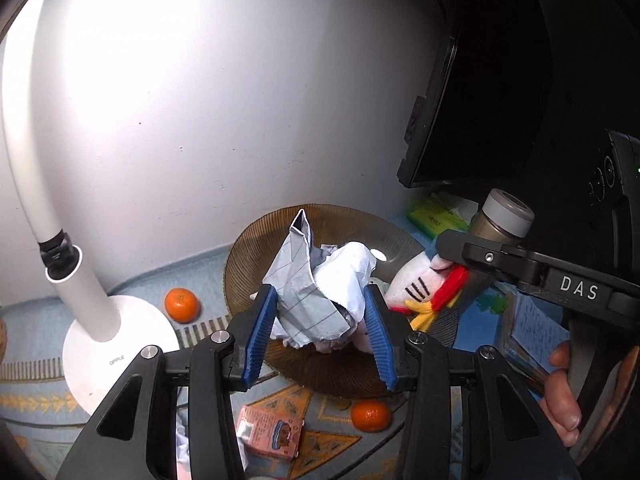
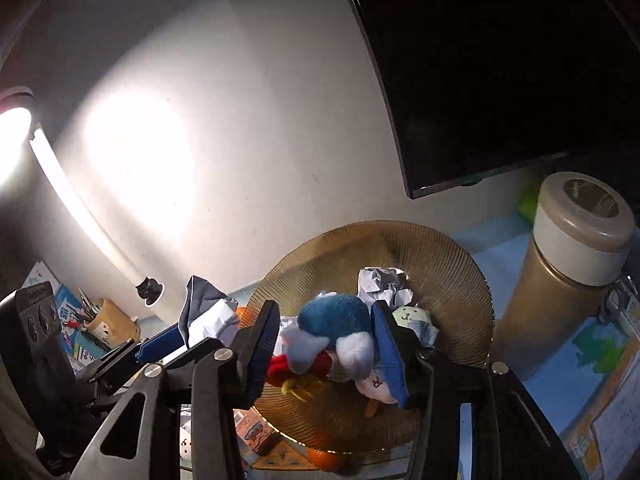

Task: Organize objects
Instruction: 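Carry the duck and paper into the brown bowl and open both grippers, then withdraw both grippers back toward the remaining plush toys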

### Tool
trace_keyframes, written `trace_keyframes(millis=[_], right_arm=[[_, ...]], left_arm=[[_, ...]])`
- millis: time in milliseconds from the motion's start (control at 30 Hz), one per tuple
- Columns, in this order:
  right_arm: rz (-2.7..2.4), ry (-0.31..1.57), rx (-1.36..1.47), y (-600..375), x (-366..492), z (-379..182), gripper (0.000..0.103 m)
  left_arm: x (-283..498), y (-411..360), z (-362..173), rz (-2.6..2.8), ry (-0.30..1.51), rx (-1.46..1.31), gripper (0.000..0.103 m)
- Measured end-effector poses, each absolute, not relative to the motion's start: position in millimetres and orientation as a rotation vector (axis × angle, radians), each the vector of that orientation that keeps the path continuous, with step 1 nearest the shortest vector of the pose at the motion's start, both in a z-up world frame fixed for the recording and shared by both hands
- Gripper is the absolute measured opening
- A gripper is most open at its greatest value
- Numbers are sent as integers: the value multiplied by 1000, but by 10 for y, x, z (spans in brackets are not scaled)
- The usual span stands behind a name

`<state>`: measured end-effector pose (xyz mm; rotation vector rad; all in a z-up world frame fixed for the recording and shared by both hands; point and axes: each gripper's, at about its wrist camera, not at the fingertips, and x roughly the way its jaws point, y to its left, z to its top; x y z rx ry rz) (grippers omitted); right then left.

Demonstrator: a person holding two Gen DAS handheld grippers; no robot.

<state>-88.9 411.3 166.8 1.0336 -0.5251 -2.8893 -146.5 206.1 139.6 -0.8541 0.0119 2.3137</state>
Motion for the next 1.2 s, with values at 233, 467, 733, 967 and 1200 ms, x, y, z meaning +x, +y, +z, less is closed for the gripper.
trace_keyframes(millis=[233,467,733,967,1200], right_arm=[[-2948,-442,1011,4167,-716,1592,64],[-2956,-334,973,3970,-214,1677,64],[-2860,-279,887,3447,375,1743,67],[-2856,-339,994,3062,427,906,68],[-2808,-316,1112,2933,359,410,68]], left_arm=[[-1483,2044,1237,2330,-33,-887,92],[-1043,1574,1441,2388,-96,-840,92],[-163,553,1711,2619,-200,-693,99],[124,-112,1042,2747,-244,-863,99],[59,-349,373,2715,-358,-1017,98]])
